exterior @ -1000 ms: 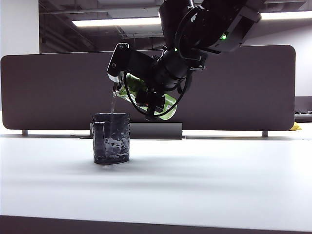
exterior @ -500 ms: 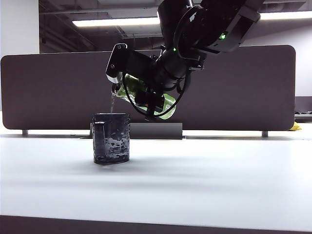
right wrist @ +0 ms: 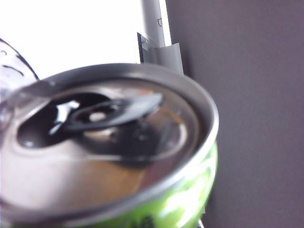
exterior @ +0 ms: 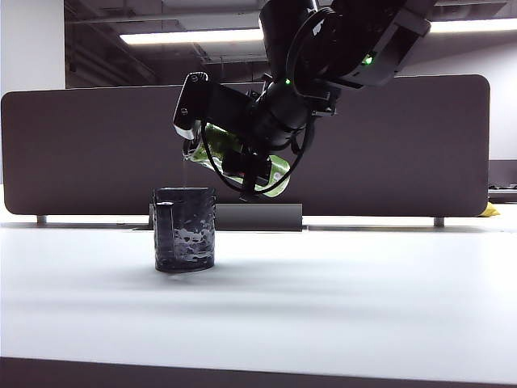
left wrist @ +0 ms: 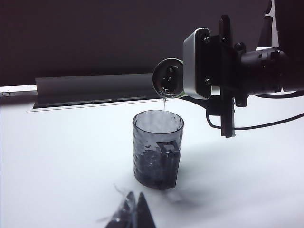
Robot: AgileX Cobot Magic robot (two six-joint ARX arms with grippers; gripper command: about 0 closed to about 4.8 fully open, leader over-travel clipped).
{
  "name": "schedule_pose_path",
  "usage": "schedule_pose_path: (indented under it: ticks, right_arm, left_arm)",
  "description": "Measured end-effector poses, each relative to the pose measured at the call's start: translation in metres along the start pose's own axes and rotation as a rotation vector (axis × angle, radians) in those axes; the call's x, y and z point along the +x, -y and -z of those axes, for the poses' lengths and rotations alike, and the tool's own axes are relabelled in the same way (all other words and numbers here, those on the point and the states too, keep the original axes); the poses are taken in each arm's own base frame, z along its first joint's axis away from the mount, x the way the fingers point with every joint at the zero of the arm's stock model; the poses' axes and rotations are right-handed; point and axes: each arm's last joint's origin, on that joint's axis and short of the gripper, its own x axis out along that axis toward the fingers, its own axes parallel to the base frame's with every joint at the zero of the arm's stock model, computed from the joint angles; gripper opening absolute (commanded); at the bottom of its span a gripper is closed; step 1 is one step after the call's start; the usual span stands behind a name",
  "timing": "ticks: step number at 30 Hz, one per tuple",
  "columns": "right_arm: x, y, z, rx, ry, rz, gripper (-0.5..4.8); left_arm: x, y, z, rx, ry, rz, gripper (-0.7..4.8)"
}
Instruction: Pick up the metal can, pour some water into the cup, then place the can back on the table.
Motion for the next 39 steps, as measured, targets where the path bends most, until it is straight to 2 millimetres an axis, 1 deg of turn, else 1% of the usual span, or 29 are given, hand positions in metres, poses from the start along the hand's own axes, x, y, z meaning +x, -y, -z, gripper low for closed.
schedule_pose_path:
  ticks: [39]
  right_arm:
    - [-0.0001,0.0,0.0,-0.006,-0.02,0.01,2.11]
  left_arm:
    - [0.0,0.0,0.0001,0.0,-0.001,0.0,-0.05]
